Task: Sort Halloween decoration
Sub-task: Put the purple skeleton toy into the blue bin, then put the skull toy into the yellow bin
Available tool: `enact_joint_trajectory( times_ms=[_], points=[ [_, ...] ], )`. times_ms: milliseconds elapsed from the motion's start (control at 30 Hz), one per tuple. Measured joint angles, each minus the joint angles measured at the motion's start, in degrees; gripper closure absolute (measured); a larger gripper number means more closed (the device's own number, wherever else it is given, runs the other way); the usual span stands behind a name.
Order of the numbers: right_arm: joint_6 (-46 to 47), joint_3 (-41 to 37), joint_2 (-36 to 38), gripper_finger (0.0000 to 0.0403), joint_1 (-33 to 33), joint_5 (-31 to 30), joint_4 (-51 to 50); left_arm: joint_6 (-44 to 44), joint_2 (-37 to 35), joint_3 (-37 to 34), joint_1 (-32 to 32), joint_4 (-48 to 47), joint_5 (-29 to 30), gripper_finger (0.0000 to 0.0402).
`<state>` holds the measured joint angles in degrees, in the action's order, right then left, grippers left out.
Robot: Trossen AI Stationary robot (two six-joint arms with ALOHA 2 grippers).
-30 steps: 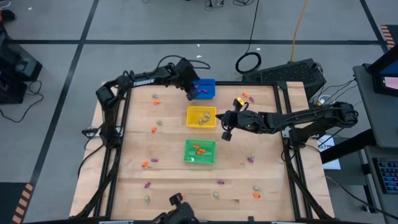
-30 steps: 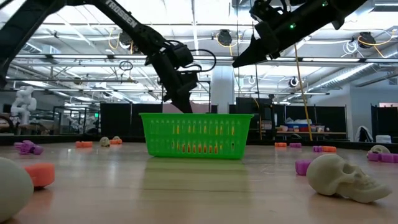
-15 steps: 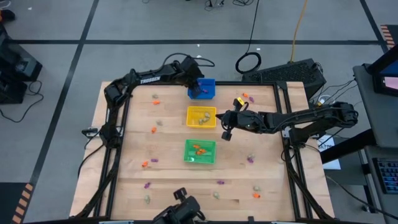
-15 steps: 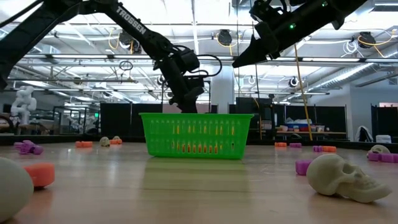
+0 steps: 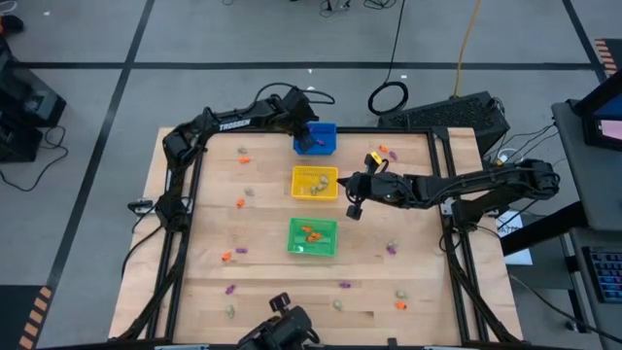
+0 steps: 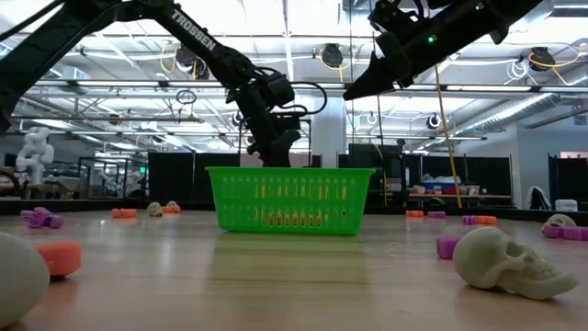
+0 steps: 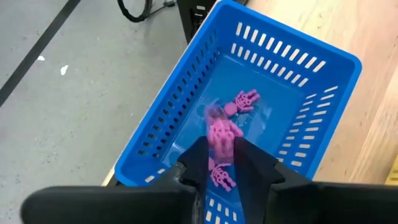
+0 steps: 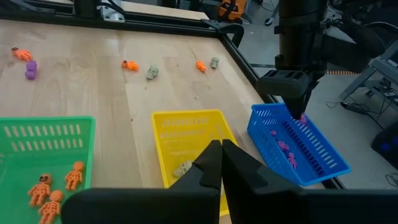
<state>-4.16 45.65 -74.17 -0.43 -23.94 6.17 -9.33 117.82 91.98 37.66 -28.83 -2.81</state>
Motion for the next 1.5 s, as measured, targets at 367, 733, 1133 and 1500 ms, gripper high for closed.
enact_joint_trajectory(
  times_ms=[367,733,1133,1500],
  points=[
    [0.0,0.0,0.0,0.0403,0.0,0.0,0.0,-0.1,-1.0,0.2,0.1,-0.3,0.0,0.0325],
    [-0.9,0.0,0.0,0.0403,0.0,0.0,0.0,-0.5,-3.7,0.2,-0.3,2.3,1.2,0.0335],
    [0.4,0.0,0.0,0.0403,0.0,0.2,-0.1,0.8,-3.9,0.2,-1.9,7.8,3.4,0.0398],
    [-0.7,0.0,0.0,0.0403,-0.6,0.2,-0.9,4.4,-4.4,-5.4,-4.9,20.8,6.2,0.0401]
  ],
)
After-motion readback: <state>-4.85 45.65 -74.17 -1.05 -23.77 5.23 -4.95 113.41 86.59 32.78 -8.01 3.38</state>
